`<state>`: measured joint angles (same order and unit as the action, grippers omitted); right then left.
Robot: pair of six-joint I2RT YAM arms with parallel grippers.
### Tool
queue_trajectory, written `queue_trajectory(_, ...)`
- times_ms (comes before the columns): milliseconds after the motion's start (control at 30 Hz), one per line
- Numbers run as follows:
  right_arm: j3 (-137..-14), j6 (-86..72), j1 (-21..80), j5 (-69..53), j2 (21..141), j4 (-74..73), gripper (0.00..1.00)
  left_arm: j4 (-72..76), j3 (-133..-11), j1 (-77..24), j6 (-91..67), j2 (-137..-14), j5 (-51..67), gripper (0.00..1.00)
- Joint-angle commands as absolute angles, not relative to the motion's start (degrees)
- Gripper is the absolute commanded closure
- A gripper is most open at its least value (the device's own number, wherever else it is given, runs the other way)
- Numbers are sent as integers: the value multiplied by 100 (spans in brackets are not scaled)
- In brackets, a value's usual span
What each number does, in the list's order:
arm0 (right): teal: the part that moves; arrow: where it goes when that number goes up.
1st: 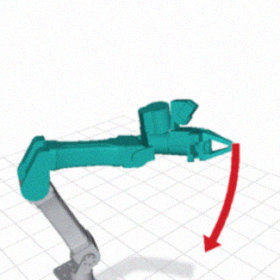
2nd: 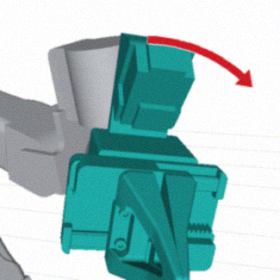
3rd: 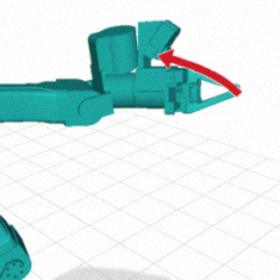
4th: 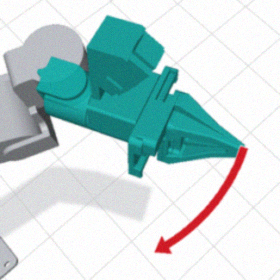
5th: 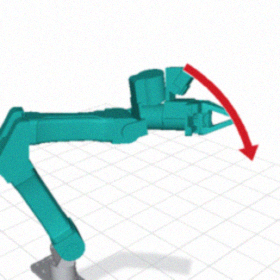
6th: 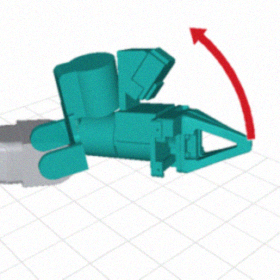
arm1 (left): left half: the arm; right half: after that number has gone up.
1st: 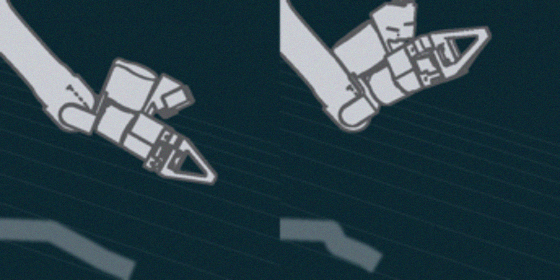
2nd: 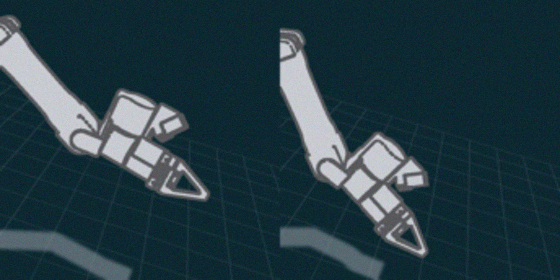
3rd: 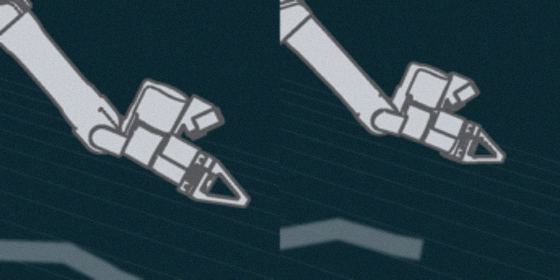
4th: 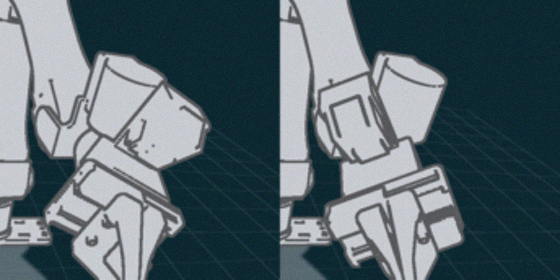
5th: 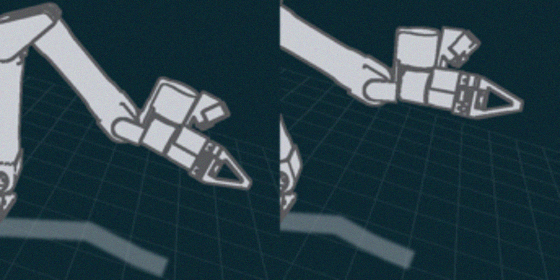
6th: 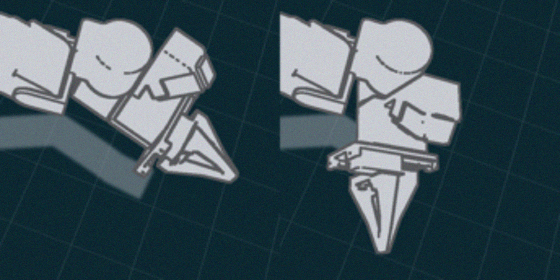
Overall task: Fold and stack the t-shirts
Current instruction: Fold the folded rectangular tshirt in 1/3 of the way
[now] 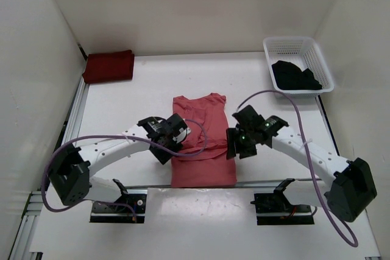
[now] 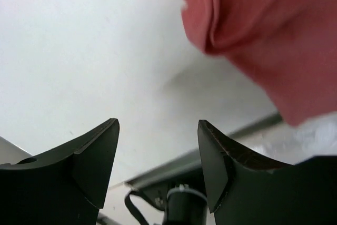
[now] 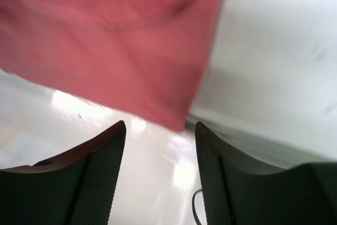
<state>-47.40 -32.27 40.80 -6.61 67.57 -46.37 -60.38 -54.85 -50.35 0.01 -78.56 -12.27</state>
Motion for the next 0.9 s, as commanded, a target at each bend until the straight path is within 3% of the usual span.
queue_trajectory(0,-5289,-2462,3851,-193,7327,-4659,39,-5020,-5694,-5019,0,-8074,-1828,28)
queue_trajectory(233,-5616,-1670,3657,-62,8217,-4430,32,-4553,-5818,-5255,0,-8534,-1574,27)
queue_trajectory(433,-5616,-1907,3226,-782,8332,-3868,31,-4491,-6292,-5256,0,-8788,-1038,24)
queue_trajectory(700,-5748,-1960,3164,-1125,8788,-3709,34,-4622,-6073,-5256,0,-8789,-773,26)
queue_trajectory(867,-5748,-2065,3164,-1187,8842,-3709,44,-4799,-5942,-5256,0,-8850,-773,28)
